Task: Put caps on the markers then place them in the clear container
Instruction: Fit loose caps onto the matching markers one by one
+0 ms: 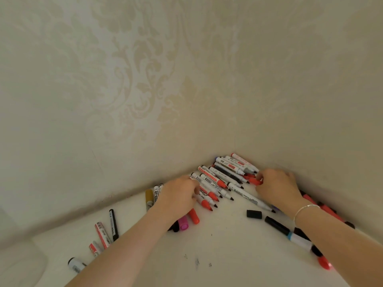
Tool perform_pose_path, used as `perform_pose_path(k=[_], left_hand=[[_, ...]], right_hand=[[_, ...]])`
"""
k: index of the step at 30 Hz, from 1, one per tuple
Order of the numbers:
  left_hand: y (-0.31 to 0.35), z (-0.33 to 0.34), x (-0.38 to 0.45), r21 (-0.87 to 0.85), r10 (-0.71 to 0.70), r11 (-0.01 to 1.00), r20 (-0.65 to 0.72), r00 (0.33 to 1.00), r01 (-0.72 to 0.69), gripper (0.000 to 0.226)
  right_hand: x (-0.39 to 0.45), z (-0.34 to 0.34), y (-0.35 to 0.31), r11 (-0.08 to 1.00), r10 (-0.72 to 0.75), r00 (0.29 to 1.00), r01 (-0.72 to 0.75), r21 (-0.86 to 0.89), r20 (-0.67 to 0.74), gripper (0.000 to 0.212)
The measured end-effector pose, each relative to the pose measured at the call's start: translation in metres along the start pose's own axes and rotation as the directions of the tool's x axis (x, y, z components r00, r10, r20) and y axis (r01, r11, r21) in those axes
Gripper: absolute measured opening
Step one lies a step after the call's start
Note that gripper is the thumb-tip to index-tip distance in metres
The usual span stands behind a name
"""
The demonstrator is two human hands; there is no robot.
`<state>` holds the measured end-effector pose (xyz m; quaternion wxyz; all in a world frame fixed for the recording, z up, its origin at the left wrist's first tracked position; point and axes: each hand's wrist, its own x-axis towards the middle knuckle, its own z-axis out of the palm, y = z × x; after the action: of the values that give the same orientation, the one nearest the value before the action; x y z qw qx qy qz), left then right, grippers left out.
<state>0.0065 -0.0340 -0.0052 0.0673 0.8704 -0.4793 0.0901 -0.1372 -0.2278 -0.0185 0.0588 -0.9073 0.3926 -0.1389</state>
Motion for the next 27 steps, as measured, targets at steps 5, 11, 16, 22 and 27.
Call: perform_pose_path(k=[5,11,16,22,27], left_hand=[[-0.004,0.007,0.006,0.053,0.229,0.972,0.025,0.973,-0.23,0.02],[-0.008,0.003,0.011,0.228,0.436,0.878,-0.026,0.899,-0.42,0.024],[-0.006,-0.013,0.003,-0.377,0.092,0.9,-0.325,0.941,-0.218,0.01],[0.004,-0.049,-0.007,-0.66,0.015,0.714,-0.317,0.948,-0.232,0.014],[0.006,-0.059,-0.013,-0.541,0.076,0.803,-0.323,0.943,-0.25,0.012]], right_hand=[[-0.004,-0.034,-0.014,0.8,0.099,0.99,-0.02,0.599,-0.099,0.012],[-0.009,-0.047,-0.043,0.471,0.053,0.997,-0.075,0.879,0.057,0.015],[-0.017,-0.059,-0.054,0.152,-0.019,0.994,-0.102,0.983,0.106,0.027],[-0.023,-0.075,-0.07,-0.098,-0.055,0.995,-0.084,0.992,0.079,0.03],[-0.028,-0.081,-0.079,-0.104,-0.047,0.999,-0.024,0.994,0.02,0.026]])
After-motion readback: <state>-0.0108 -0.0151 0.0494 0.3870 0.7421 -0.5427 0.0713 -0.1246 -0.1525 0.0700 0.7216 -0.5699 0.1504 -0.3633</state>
